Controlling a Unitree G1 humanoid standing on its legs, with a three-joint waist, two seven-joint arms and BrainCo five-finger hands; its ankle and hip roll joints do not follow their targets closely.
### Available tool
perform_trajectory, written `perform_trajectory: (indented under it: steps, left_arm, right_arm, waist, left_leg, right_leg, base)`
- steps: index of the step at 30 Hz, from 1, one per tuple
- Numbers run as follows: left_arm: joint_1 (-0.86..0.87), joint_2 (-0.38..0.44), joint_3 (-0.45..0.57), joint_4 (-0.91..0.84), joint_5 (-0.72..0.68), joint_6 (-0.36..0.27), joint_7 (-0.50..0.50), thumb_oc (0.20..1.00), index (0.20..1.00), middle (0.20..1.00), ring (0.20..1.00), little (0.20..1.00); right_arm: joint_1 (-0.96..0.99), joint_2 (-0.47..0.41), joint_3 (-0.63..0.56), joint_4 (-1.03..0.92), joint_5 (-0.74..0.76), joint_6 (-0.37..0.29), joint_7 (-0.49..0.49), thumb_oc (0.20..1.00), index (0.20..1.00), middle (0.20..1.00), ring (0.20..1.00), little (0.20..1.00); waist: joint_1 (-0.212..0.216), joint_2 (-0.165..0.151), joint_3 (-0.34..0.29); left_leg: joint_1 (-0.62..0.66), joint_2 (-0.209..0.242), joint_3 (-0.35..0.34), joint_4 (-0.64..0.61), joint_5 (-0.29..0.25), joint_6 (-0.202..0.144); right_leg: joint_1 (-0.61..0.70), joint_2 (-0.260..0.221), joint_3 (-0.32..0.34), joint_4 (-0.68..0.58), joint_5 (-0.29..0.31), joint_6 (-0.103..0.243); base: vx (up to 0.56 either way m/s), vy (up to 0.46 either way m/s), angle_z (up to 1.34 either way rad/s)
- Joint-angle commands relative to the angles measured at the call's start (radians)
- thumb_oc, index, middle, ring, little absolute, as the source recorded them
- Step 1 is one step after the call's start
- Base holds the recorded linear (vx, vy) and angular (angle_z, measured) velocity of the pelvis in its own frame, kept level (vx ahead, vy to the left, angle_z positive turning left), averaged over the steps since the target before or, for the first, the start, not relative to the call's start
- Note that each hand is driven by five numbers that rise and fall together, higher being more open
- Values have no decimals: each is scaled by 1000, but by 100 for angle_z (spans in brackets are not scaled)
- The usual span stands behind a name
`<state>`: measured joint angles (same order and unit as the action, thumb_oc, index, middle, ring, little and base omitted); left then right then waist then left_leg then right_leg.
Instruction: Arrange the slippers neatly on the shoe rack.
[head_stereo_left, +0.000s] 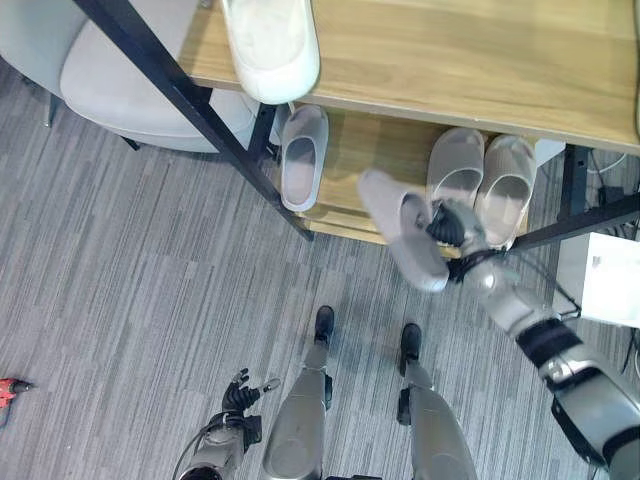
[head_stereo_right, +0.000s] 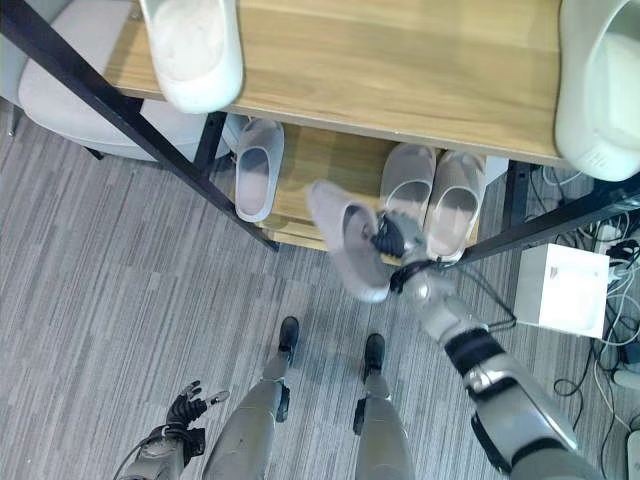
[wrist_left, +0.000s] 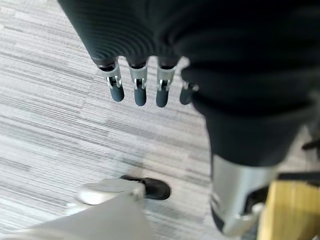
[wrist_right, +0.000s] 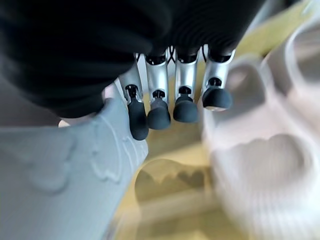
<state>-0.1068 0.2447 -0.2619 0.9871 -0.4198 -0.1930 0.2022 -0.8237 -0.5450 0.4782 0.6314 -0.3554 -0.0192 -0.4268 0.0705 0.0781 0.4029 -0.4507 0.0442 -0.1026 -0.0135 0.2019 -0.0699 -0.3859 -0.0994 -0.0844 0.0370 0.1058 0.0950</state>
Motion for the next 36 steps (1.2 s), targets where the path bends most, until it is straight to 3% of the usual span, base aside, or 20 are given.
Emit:
perform_trajectory:
  steps: [1, 3, 8, 13, 19, 20, 21, 22, 23, 36]
  left_arm:
    - [-87, 48, -63, -17, -56, -52, 25, 1000, 1000, 1000, 1000, 1000]
    - [-80, 62, -97, -148, -74, -72, 35, 1000, 1000, 1000, 1000, 1000]
    - [-80, 85, -132, -232, -113, -96, 18, 1000, 1000, 1000, 1000, 1000]
    - [-84, 92, -143, -276, -138, -102, 15, 1000, 1000, 1000, 1000, 1000]
    - [-69, 92, -144, -334, -150, -97, 24, 1000, 1000, 1000, 1000, 1000]
    - [-60, 94, -150, -349, -147, -96, 25, 1000, 1000, 1000, 1000, 1000]
    - [-62, 94, -149, -350, -147, -96, 25, 1000, 1000, 1000, 1000, 1000]
    - [-60, 96, -154, -356, -144, -95, 27, 1000, 1000, 1000, 1000, 1000]
    - [-62, 98, -163, -365, -145, -95, 29, 1000, 1000, 1000, 1000, 1000]
    - [-102, 96, -197, -363, -172, -94, 28, 1000, 1000, 1000, 1000, 1000]
  right_arm:
    - [-213, 8, 26, 43, -24, -10, -127, 200, 200, 200, 200, 200]
    - [-289, 1, 60, 111, -34, 15, -156, 200, 200, 200, 200, 200]
    - [-500, -35, 202, 315, -69, 50, -163, 200, 200, 200, 200, 200]
    - [-582, -70, 292, 430, -85, 73, -144, 200, 200, 200, 200, 200]
    - [-599, -106, 284, 523, -24, 77, -170, 200, 200, 200, 200, 200]
    - [-600, -113, 277, 547, -7, 80, -177, 200, 200, 200, 200, 200]
    - [-602, -114, 277, 547, -7, 80, -178, 200, 200, 200, 200, 200]
    - [-604, -115, 278, 561, -1, 81, -180, 200, 200, 200, 200, 200]
    - [-616, -116, 281, 598, 16, 83, -184, 200, 200, 200, 200, 200]
    - [-669, -78, 288, 670, 115, 55, -190, 200, 200, 200, 200, 200]
  waist:
    - [32, -54, -10]
    - [45, -40, -1]
    - [82, -24, 18]
    - [97, -18, 23]
    - [109, -20, 42]
    - [106, -27, 50]
    - [107, -24, 51]
    - [105, -30, 56]
    - [104, -34, 62]
    - [96, -19, 60]
  left_leg:
    - [-49, -78, 36, 184, -156, 21]
    - [-88, -93, 33, 209, -163, 24]
    - [-205, -124, 21, 298, -192, 33]
    - [-292, -141, 13, 352, -202, 34]
    - [-379, -147, 14, 414, -218, 40]
    - [-384, -146, 14, 445, -259, 41]
    - [-396, -145, 16, 436, -226, 44]
    - [-392, -145, 15, 457, -264, 43]
    - [-406, -143, 14, 471, -269, 46]
    - [-446, -141, 19, 509, -275, 45]
  right_leg:
    - [-26, -32, 40, 154, -156, -5]
    - [-63, -40, 40, 181, -162, -4]
    - [-165, -64, 47, 274, -188, -3]
    - [-244, -77, 47, 332, -204, -6]
    - [-338, -76, 55, 401, -220, -13]
    - [-347, -71, 66, 427, -255, -14]
    - [-359, -70, 62, 418, -225, -16]
    - [-358, -68, 69, 435, -256, -15]
    - [-376, -63, 75, 441, -254, -15]
    - [-432, -57, 88, 485, -265, -19]
  base:
    - [-46, 88, 6]
    - [-38, 88, 9]
    - [-22, 81, 28]
    - [-6, 55, 24]
    - [7, 46, 11]
    - [-7, 15, -4]
    - [56, -2, -10]
    - [-24, 16, -16]
    - [46, -6, -16]
    - [-9, 4, -5]
